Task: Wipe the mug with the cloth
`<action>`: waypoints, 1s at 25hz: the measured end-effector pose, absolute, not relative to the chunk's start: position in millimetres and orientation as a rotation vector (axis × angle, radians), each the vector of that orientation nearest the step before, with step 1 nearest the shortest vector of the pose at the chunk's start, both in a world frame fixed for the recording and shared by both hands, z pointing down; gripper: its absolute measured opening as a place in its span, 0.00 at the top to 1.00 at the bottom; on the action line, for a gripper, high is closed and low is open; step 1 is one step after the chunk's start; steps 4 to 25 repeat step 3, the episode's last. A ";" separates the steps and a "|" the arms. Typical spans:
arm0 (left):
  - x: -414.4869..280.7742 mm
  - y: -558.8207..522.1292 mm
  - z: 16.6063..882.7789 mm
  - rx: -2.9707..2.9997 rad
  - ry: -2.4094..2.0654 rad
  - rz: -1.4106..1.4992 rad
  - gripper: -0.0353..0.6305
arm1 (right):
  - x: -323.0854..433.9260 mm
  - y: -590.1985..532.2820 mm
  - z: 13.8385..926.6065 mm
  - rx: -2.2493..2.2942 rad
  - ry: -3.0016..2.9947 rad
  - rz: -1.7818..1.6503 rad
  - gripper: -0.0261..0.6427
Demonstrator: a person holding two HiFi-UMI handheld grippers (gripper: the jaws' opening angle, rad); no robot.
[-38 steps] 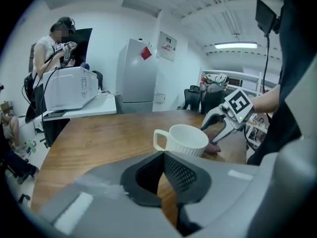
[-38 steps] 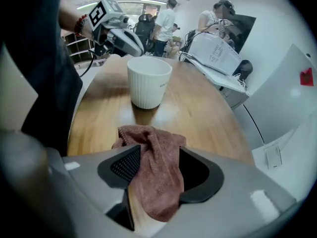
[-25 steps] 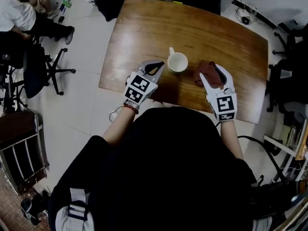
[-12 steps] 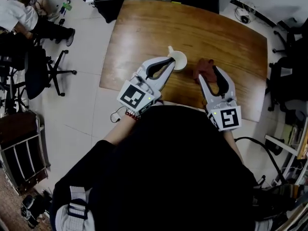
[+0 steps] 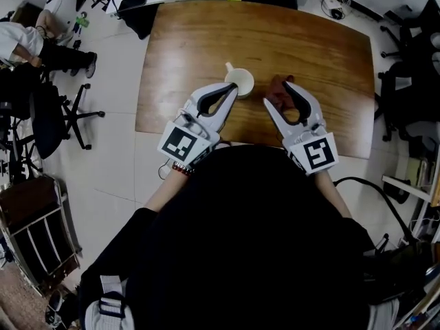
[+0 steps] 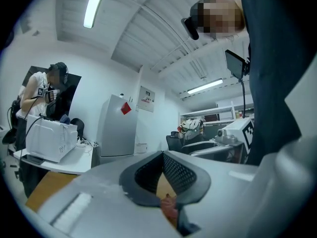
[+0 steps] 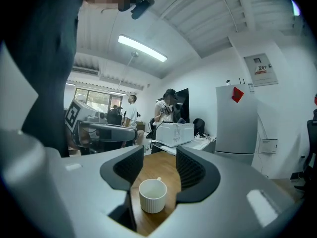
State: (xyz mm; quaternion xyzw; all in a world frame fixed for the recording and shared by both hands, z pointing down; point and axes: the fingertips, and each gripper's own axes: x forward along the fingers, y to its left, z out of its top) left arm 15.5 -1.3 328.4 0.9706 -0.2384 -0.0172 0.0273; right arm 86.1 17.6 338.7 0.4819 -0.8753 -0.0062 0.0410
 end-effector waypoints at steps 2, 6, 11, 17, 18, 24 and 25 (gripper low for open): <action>13.3 -0.9 332.2 2.967 -0.741 -0.060 0.95 | 83.2 19.6 342.1 1.463 -2.696 -0.009 0.65; 12.1 -0.1 334.7 2.950 -0.741 -0.063 0.95 | 81.6 21.3 344.4 1.459 -2.703 0.000 0.65; 12.1 -0.1 334.7 2.950 -0.741 -0.063 0.95 | 81.6 21.3 344.4 1.459 -2.703 0.000 0.65; 12.1 -0.1 334.7 2.950 -0.741 -0.063 0.95 | 81.6 21.3 344.4 1.459 -2.703 0.000 0.65; 12.1 -0.1 334.7 2.950 -0.741 -0.063 0.95 | 81.6 21.3 344.4 1.459 -2.703 0.000 0.65; 12.1 -0.1 334.7 2.950 -0.741 -0.063 0.95 | 81.6 21.3 344.4 1.459 -2.703 0.000 0.65; 12.1 -0.1 334.7 2.950 -0.741 -0.063 0.95 | 81.6 21.3 344.4 1.459 -2.703 0.000 0.65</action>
